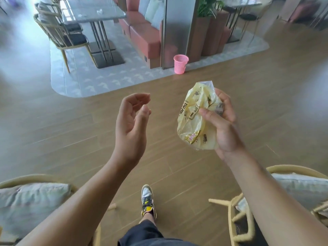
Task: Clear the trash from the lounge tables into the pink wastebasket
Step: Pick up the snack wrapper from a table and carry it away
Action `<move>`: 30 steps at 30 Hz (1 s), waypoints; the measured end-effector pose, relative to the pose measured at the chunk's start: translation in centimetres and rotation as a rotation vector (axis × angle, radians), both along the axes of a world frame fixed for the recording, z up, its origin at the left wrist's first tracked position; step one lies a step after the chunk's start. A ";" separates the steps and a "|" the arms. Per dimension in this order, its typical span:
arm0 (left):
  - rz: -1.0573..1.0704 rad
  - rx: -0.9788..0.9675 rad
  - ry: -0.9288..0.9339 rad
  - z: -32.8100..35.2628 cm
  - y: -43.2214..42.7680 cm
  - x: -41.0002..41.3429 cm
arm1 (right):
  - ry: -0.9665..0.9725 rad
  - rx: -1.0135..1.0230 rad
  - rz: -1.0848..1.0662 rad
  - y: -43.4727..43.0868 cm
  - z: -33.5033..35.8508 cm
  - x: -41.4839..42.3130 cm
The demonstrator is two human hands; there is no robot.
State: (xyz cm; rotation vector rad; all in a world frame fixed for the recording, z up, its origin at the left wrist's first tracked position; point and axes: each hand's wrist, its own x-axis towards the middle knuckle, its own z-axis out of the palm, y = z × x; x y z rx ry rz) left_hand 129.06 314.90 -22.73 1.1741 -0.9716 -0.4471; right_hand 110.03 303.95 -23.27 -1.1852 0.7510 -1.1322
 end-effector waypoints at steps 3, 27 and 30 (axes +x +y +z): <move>-0.026 0.023 0.008 -0.4 -7.3 4.0 | 0.000 -0.008 -0.032 -7.1 0.0 4.1; -0.172 0.078 0.002 -0.4 -66.5 18.2 | -0.038 0.013 -0.067 -63.9 -1.9 19.2; -0.157 0.058 0.006 0.2 -74.7 19.0 | -0.021 -0.001 -0.050 -72.6 -0.8 20.3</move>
